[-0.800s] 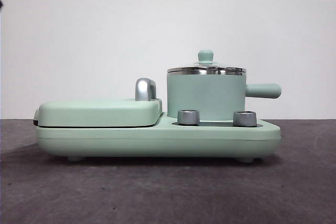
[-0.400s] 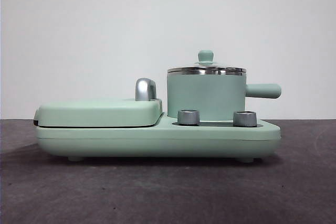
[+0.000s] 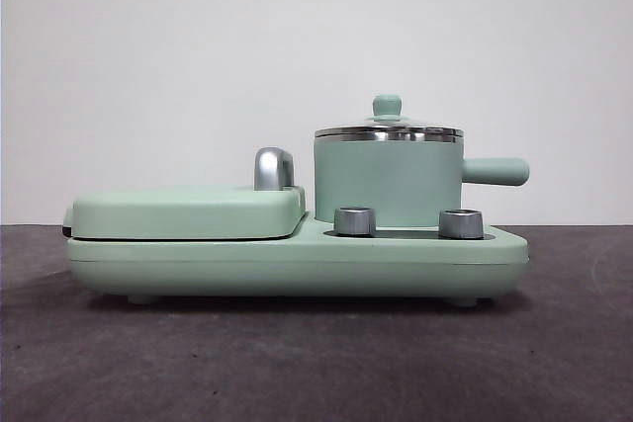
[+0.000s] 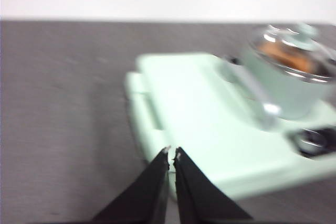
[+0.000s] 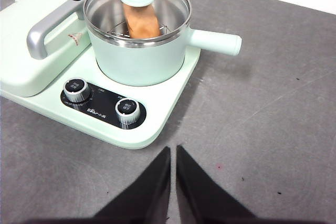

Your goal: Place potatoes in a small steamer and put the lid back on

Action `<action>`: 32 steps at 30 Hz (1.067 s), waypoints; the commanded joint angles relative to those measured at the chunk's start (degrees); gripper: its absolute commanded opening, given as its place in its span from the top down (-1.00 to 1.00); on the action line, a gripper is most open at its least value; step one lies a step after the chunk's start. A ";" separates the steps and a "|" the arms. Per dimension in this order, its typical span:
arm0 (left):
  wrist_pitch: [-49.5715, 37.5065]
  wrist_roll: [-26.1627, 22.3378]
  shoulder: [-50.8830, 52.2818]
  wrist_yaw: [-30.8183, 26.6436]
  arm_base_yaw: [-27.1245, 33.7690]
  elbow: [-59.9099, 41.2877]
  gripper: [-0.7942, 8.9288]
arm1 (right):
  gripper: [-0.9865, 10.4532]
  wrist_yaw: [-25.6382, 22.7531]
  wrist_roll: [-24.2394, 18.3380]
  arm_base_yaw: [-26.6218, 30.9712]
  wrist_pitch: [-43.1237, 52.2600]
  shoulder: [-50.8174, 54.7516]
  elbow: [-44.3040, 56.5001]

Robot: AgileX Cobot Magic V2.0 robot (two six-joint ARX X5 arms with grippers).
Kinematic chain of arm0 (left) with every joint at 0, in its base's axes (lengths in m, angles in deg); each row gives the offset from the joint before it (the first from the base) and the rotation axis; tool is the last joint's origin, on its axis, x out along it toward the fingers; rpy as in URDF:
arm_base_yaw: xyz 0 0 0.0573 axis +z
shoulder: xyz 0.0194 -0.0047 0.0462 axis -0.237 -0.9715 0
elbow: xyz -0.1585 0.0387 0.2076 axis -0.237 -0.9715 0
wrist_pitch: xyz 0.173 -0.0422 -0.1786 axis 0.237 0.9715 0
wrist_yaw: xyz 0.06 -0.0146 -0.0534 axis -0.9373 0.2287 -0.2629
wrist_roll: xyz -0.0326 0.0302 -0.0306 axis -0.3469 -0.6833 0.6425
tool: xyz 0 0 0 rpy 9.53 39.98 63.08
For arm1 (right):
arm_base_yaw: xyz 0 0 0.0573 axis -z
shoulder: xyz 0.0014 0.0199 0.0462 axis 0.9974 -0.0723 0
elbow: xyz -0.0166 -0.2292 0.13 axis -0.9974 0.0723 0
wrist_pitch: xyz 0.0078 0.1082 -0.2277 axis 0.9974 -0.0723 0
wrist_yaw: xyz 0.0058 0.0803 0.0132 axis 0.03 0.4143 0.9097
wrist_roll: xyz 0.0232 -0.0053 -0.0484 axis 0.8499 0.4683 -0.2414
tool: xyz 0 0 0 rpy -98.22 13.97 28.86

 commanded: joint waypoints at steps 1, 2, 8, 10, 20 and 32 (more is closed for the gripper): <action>-7.87 -1.05 5.01 -3.87 1.40 -9.66 0.80 | 0.80 -0.04 0.15 -0.28 0.61 0.00 -0.33; -9.77 -1.05 7.08 -5.25 1.79 -12.59 0.80 | 0.80 -0.04 0.15 -0.28 0.61 0.00 -0.33; -17.20 -1.01 19.74 -10.23 3.10 -26.82 0.80 | 0.80 -0.04 0.15 -0.28 0.61 0.00 -0.33; -18.14 -1.11 22.88 -10.64 3.10 -29.48 0.80 | 0.80 -0.04 0.15 -0.28 0.61 0.00 -0.33; -16.33 -2.43 22.82 -10.69 3.04 -29.35 0.80 | 0.80 -0.04 0.15 -0.28 1.46 0.17 -0.35; -16.33 -2.43 22.82 -10.69 3.04 -29.35 0.80 | 0.80 -1.49 -5.09 0.15 1.73 0.68 -0.11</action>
